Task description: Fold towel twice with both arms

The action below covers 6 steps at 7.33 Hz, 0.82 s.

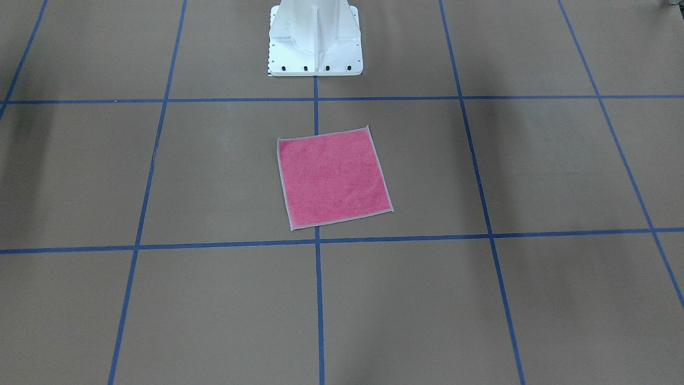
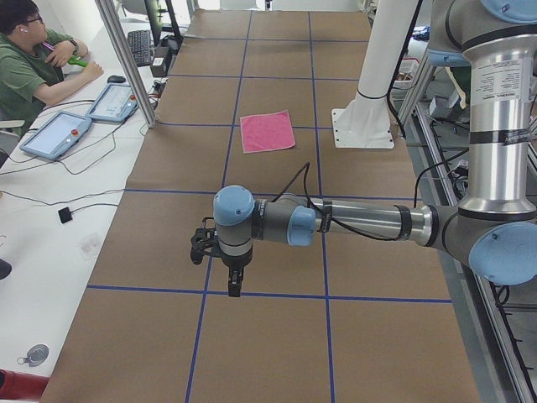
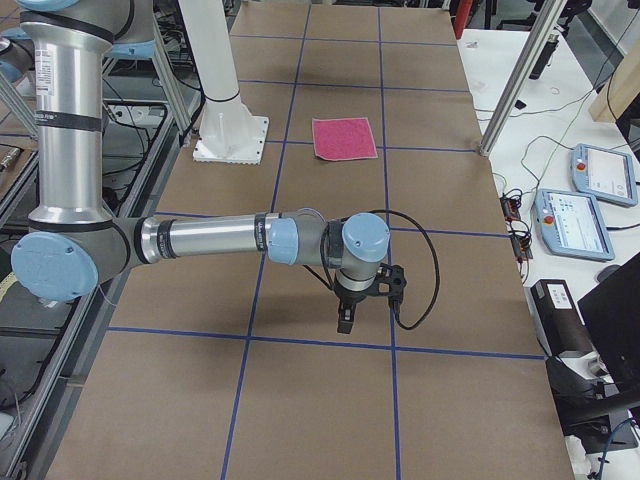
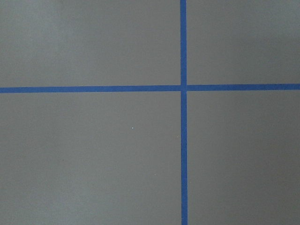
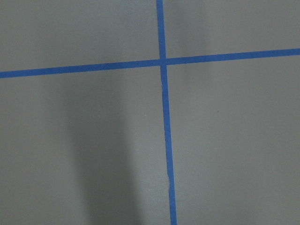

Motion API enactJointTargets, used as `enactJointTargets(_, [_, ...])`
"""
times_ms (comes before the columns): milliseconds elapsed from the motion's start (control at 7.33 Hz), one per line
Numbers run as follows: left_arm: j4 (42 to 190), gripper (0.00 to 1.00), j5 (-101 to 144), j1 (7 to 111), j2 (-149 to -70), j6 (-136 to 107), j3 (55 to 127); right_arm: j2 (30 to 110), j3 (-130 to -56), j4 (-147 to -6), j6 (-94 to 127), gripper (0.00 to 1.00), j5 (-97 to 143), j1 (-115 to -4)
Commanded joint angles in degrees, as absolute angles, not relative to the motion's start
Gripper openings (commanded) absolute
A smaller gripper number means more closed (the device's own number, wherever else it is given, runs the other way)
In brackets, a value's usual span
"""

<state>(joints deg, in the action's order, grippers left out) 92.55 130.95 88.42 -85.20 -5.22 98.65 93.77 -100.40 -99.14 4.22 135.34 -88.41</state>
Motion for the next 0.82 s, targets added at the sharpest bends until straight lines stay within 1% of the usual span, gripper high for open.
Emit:
enactJointTargets(0, [92.5,1.0,131.0,88.4,-85.2,-5.0,98.5,93.8,-100.5,-99.1,4.2,1.0,135.4,-88.4])
enactJointTargets(409, [92.5,1.0,131.0,88.2,-85.8,-5.0,98.4,93.6,-101.0,-99.1,4.4,1.0,135.4,-88.4])
enactJointTargets(545, [93.0,1.0,130.5,88.0,-87.4,-4.7,99.0,92.3,-101.3,-99.1,4.7,1.0,135.3,-88.4])
enactJointTargets(682, [92.2,1.0,130.3,84.9,-91.5,-5.2,98.4,88.7,-100.5,-99.7,5.8,1.0,135.3,-88.3])
